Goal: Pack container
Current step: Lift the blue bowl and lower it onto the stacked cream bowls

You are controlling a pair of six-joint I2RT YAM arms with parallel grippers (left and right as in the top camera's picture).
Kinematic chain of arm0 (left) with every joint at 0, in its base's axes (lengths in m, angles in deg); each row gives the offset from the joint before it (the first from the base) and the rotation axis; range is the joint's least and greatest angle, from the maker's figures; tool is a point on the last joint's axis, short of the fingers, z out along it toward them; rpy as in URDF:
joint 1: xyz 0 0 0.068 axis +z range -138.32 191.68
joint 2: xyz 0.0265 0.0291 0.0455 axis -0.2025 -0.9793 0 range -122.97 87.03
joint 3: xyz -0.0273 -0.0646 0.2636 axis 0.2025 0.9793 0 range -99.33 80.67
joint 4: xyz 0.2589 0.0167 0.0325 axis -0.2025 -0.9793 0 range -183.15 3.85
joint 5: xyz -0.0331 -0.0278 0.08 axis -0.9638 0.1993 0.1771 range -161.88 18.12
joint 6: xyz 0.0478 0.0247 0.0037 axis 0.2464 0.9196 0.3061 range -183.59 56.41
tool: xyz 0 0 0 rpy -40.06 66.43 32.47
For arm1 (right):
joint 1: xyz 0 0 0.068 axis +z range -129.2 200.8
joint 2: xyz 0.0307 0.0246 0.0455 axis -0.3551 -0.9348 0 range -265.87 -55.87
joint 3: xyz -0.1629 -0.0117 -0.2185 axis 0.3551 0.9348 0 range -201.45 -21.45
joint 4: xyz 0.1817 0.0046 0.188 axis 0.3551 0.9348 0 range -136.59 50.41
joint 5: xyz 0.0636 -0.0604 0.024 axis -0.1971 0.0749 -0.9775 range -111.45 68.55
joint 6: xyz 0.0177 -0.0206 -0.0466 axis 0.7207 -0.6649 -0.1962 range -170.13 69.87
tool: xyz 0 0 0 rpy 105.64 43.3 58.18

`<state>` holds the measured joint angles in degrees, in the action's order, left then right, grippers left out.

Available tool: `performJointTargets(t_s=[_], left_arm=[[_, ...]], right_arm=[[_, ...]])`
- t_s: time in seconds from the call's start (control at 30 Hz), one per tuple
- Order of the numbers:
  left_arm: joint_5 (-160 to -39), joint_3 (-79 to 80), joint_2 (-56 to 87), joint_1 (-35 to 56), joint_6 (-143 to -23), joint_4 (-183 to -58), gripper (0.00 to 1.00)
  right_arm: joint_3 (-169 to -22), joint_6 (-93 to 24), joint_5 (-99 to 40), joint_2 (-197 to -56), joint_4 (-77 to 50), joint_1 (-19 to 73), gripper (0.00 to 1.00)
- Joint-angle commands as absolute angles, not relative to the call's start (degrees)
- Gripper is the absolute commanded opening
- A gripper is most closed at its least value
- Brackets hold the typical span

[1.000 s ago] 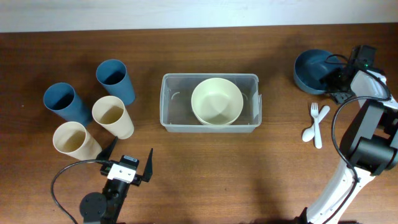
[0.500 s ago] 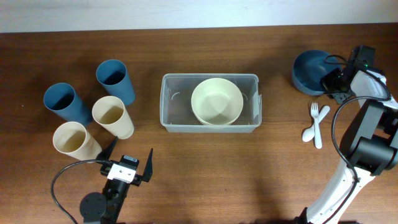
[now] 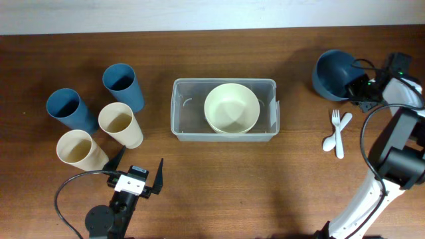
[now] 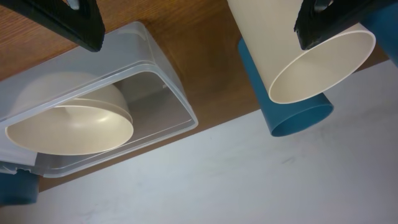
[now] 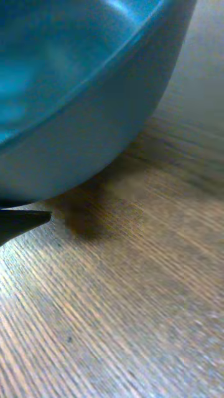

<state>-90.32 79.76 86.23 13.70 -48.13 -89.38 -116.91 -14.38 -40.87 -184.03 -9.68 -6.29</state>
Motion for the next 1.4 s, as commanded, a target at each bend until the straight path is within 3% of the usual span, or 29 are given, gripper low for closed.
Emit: performJointTargets(t_s=[0.0, 0.17, 0.63, 0.97, 1.37], left_arm=[[-89.9, 80.16, 86.67, 13.99, -47.63, -89.42, 1.0], [-89.9, 80.16, 86.67, 13.99, -47.63, -89.42, 1.0], [-89.9, 80.16, 86.67, 13.99, -47.63, -89.42, 1.0], [-89.9, 80.16, 86.67, 13.99, -47.63, -89.42, 1.0], [-89.9, 80.16, 86.67, 13.99, -47.63, -89.42, 1.0]], right_arm=[[-117.39, -17.09, -53.54, -183.44, -11.26, -8.52, 0.04], [-117.61, -18.4, -63.51, -182.13, -11.69, -9.64, 0.04], [-117.66, -22.78, -67.82, -169.41, -7.24, -3.03, 0.04], [-117.66, -26.64, -55.18, -156.29, 2.97, 7.81, 0.04], [-117.63, -27.41, -35.99, -155.02, 11.65, 28.0, 0.05]])
